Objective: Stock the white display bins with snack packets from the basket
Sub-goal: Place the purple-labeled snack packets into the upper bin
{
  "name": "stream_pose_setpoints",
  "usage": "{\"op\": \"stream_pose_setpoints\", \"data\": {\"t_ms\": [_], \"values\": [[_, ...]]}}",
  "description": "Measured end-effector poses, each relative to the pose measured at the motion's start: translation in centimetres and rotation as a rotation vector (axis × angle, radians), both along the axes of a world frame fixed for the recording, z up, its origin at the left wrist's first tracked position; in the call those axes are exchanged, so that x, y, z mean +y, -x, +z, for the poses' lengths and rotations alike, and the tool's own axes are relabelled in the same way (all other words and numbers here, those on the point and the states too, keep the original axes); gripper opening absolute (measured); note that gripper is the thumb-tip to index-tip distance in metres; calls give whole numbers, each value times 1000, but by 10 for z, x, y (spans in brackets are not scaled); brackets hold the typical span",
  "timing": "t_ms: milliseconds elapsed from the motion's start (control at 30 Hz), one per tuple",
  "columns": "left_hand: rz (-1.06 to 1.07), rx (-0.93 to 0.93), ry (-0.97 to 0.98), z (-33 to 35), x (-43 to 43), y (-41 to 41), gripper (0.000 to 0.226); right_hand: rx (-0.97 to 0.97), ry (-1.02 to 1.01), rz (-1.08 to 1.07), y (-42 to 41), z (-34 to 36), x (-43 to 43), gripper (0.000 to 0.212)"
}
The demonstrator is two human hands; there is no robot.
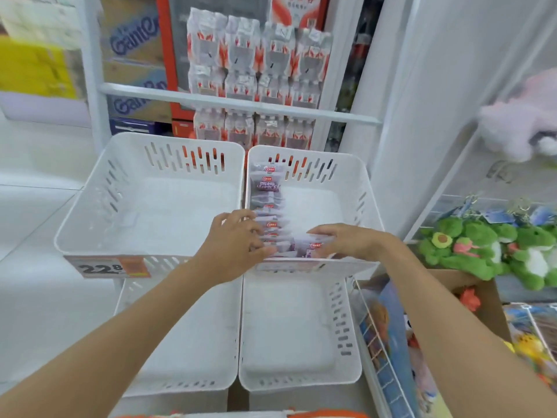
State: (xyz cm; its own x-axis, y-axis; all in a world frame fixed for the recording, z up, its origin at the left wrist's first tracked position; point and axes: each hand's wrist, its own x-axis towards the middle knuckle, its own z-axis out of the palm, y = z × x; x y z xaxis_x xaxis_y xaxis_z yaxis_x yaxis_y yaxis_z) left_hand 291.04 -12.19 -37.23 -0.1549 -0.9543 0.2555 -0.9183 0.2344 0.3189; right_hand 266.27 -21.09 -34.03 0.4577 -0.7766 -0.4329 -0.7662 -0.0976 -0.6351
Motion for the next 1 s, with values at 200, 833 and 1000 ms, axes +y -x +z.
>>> {"op": "stream_pose_setpoints", "data": {"t_ms": [200, 833, 1000], "values": [[-39, 30, 24, -3, 2, -1, 44, -138, -133, -2, -1, -3, 0, 50], [-45, 45, 12, -5, -3, -1, 36, -39, -53, -45, -15, -7, 2, 46], [76, 162, 160, 8, 5, 13, 27, -292, 422, -247, -26, -9, 34, 34]]}}
